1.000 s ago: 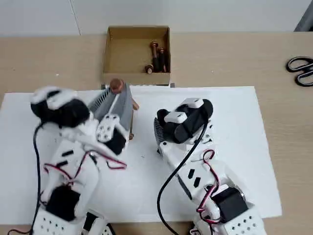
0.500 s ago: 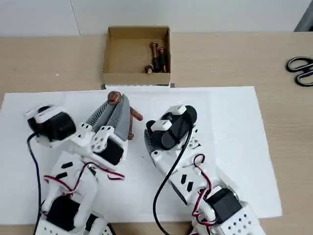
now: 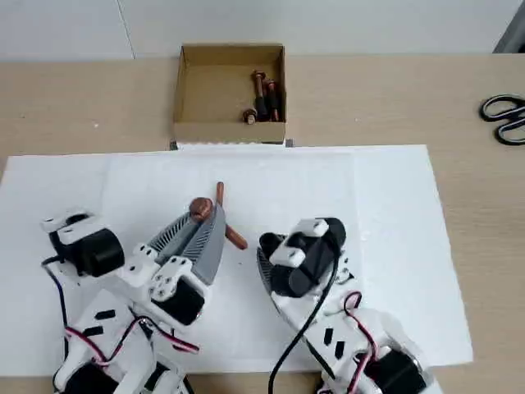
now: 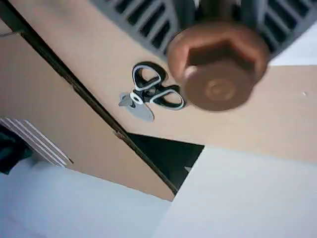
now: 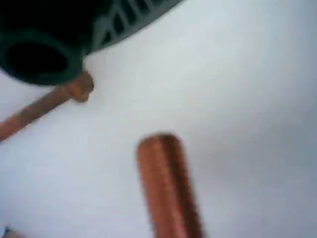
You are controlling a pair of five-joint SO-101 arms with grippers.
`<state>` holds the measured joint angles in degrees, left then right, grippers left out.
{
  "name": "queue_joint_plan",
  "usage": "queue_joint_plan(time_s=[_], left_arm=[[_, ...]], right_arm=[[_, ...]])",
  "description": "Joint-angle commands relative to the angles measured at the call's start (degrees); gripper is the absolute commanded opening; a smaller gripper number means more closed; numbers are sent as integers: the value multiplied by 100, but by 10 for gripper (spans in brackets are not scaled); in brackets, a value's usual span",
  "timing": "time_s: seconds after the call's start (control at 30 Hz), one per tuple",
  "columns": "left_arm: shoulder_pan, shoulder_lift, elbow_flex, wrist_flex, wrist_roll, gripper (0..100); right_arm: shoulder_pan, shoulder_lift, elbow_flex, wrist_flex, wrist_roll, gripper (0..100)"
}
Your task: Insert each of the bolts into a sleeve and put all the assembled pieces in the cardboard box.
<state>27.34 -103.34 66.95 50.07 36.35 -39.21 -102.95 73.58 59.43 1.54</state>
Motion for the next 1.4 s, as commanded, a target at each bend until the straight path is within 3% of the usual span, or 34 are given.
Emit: queue_joint_plan(time_s=[0.0, 0.3, 0.87, 1.1, 1.37], left_arm=[[62, -70, 31, 0, 26, 5], [97, -70, 453, -334, 26, 5], [105, -70, 576, -396, 26, 5], [651, -70, 567, 193, 26, 5], [695, -62, 760, 273, -9, 5]], right_arm=[[-13, -92, -9, -22, 88, 3], [-690, -92, 167, -84, 97, 3], [-673, -101, 185, -207, 334, 3], [-673, -101, 185, -400, 343, 4], [-673, -101, 62, -409, 633, 4]])
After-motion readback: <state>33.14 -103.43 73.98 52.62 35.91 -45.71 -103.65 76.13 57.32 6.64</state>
